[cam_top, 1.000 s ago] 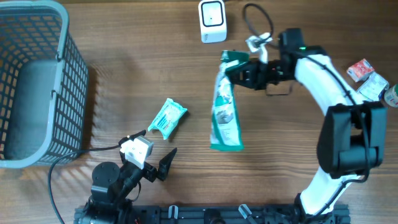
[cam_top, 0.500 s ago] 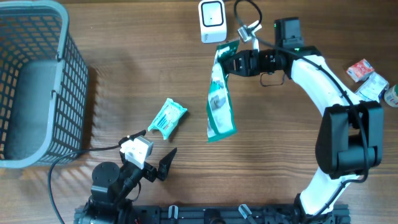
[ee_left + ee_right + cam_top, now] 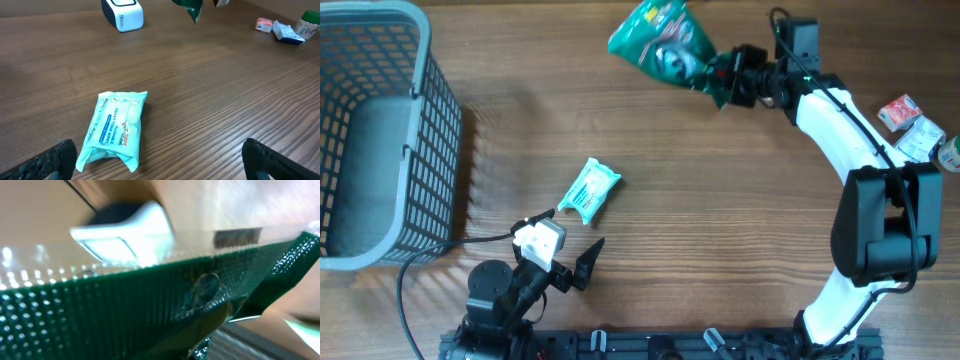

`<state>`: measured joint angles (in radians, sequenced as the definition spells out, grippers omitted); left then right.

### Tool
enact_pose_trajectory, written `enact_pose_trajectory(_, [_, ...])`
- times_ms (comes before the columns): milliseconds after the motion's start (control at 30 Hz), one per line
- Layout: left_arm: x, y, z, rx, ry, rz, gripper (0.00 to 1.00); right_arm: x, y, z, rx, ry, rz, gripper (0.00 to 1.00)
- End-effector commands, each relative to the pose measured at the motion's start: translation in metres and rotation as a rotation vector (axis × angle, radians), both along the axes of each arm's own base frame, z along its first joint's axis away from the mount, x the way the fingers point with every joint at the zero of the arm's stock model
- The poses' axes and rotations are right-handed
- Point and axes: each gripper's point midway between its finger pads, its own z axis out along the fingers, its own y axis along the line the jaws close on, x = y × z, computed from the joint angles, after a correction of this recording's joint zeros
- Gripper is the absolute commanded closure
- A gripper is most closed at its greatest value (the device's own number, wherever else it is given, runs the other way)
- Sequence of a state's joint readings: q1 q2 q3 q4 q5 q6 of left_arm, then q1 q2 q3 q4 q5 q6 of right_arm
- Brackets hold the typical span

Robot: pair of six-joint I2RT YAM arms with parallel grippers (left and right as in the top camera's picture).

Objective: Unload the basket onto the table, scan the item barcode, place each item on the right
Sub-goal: 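Hold the 3M pack's barcode in front of the scanner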

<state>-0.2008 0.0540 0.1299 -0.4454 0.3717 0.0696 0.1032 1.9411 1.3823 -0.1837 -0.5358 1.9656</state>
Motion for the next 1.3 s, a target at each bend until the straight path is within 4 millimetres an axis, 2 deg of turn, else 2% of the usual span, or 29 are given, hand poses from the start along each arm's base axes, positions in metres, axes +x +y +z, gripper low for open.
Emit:
enact_pose_trajectory(0, [0.000,0.001,0.001,0.001,-0.004,0.002,0.00,0.030,-0.029,0.009,-0.103,-0.064,-0.259,0.95])
enact_pose_trajectory(67, [0.000,0.001,0.001,0.001,-0.004,0.002,0.00,0.035,-0.036,0.008,-0.169,-0.090,-0.330,0.95])
enact_pose_trajectory(167, [0.000,0.001,0.001,0.001,-0.004,0.002,0.00,0.041,-0.026,0.002,-0.173,-0.093,-0.317,0.96])
enact_pose_trajectory(333, [0.000,0.001,0.001,0.001,-0.004,0.002,0.00,0.064,-0.010,-0.025,-0.152,-0.066,-0.272,0.95])
enact_pose_trajectory(367, [0.000,0.001,0.001,0.001,-0.004,0.002,0.00,0.072,-0.004,-0.035,-0.137,-0.052,-0.248,0.95])
enact_pose_trajectory(433, [0.000,0.001,0.001,0.001,-0.004,0.002,0.00,0.077,-0.002,-0.051,-0.144,-0.019,-0.243,0.95])
enact_pose_trajectory(533, [0.000,0.001,0.001,0.000,-0.004,0.003,0.00,0.078,-0.006,-0.065,-0.157,0.024,-0.247,0.95])
enact_pose_trajectory(867, [0.000,0.001,0.001,0.000,-0.004,0.003,0.00,0.076,-0.028,-0.073,-0.151,0.070,-0.268,0.95])
enact_pose_trajectory(1067, [0.000,0.001,0.001,0.001,-0.004,0.002,0.00,0.054,-0.005,-0.075,-0.021,0.163,-0.128,0.96])
enact_pose_trajectory(1167, [0.000,0.001,0.001,0.001,-0.004,0.002,0.00,0.045,0.014,-0.063,0.069,0.188,-0.034,0.95])
enact_pose_trajectory(1267, [0.000,0.001,0.001,0.001,-0.004,0.002,0.00,0.044,0.016,-0.053,0.078,0.208,-0.023,0.95])
